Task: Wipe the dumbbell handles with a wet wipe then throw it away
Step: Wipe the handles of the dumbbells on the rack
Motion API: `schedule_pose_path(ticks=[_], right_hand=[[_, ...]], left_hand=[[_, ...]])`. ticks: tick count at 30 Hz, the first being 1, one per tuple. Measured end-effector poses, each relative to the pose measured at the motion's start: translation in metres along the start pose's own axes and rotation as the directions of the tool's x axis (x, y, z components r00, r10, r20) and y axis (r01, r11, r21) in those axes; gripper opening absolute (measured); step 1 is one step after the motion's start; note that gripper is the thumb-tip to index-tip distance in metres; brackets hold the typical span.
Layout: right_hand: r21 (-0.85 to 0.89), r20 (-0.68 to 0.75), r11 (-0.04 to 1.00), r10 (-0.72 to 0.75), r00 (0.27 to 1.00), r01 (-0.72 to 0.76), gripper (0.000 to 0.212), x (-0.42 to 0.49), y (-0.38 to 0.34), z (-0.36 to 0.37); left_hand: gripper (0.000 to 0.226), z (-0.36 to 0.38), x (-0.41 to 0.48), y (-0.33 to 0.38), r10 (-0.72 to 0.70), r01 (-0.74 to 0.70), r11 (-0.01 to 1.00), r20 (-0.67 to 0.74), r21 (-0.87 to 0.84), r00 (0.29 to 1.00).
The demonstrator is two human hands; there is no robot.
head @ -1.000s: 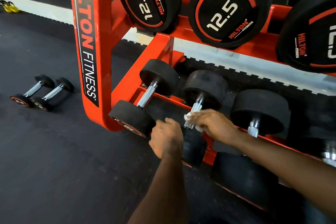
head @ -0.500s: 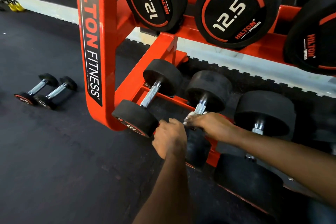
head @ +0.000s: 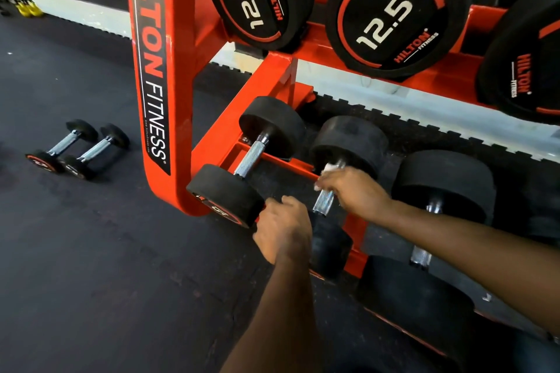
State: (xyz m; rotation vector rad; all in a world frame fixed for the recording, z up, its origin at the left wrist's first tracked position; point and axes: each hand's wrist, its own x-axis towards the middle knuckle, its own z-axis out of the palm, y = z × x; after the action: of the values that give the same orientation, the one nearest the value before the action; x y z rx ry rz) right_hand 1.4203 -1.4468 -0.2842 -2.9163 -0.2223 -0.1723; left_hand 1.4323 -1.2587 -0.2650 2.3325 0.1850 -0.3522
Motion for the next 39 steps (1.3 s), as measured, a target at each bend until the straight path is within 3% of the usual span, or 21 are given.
schedule_pose_path(ticks=[3, 5, 8, 12, 15, 17, 20, 21, 24, 27, 31, 33, 36, 39], right_hand=[[0.052, 0.263, 0.993, -0.113, 0.958, 0.103, 0.032, -0.006, -0.029, 0.004], [-0.027, 0.263, 0.998, -0.043, 0.964, 0.052, 0.035, 0.010, -0.016, -0.006], [-0.234, 0.152, 0.971, 0.082, 0.985, -0.044, 0.024, 0.020, -0.003, -0.008], [-0.225, 0.327, 0.969, -0.026, 0.945, 0.104, 0.024, 0.017, -0.023, -0.008], [-0.345, 0.180, 0.938, 0.049, 0.982, 0.016, 0.022, 0.020, -0.003, -0.010], [-0.423, 0.097, 0.906, 0.011, 0.995, 0.031, 0.021, 0.012, -0.004, 0.000], [-0.280, -0.025, 0.952, -0.136, 0.990, 0.123, 0.025, -0.004, -0.013, 0.003], [-0.206, -0.084, 0.976, -0.094, 0.992, 0.075, 0.030, -0.006, -0.014, -0.001], [-0.048, -0.096, 0.963, 0.259, 0.961, -0.264, 0.045, -0.008, -0.025, 0.000], [0.225, -0.203, 0.815, 0.574, 0.793, -0.533, 0.042, -0.008, -0.048, 0.017], [0.512, -0.400, 0.627, 0.779, 0.483, -0.587, 0.038, -0.008, -0.054, 0.031], [0.618, -0.315, 0.484, 0.874, 0.369, -0.619, 0.029, -0.008, -0.051, 0.040], [0.829, 0.034, 0.140, 0.954, 0.299, -0.541, 0.021, -0.006, -0.051, 0.053], [0.942, 0.211, -0.089, 0.907, 0.365, -0.324, 0.027, 0.005, -0.047, 0.046]], left_hand=[[0.050, 0.000, 0.000, 0.001, -0.012, 0.012, 1.000, 0.001, 0.007, 1.000], [0.049, -0.001, 0.001, 0.002, -0.008, 0.008, 1.000, 0.004, 0.012, 1.000], [0.049, -0.002, -0.001, 0.001, -0.003, 0.003, 1.000, 0.002, 0.018, 1.000], [0.049, -0.002, -0.001, 0.002, -0.005, 0.005, 1.000, 0.013, 0.014, 1.000], [0.049, -0.002, -0.001, 0.002, -0.010, 0.009, 1.000, 0.014, 0.018, 1.000], [0.048, -0.002, -0.002, 0.004, -0.004, 0.004, 1.000, 0.011, 0.022, 1.000], [0.048, -0.003, -0.001, 0.003, -0.009, 0.009, 1.000, 0.008, 0.022, 1.000], [0.048, -0.004, -0.001, 0.002, -0.010, 0.010, 1.000, 0.013, 0.021, 1.000], [0.047, -0.003, -0.003, 0.002, -0.008, 0.007, 1.000, 0.024, 0.014, 1.000], [0.048, -0.005, -0.002, 0.002, -0.007, 0.007, 1.000, 0.014, 0.009, 1.000], [0.049, -0.004, 0.000, 0.001, -0.003, 0.003, 1.000, 0.022, 0.015, 1.000], [0.049, -0.002, -0.001, 0.002, 0.001, -0.001, 1.000, 0.021, 0.003, 1.000], [0.050, -0.001, 0.001, 0.000, -0.007, 0.007, 1.000, 0.012, 0.011, 1.000], [0.051, 0.000, 0.001, -0.001, -0.013, 0.013, 1.000, 0.014, 0.019, 1.000]])
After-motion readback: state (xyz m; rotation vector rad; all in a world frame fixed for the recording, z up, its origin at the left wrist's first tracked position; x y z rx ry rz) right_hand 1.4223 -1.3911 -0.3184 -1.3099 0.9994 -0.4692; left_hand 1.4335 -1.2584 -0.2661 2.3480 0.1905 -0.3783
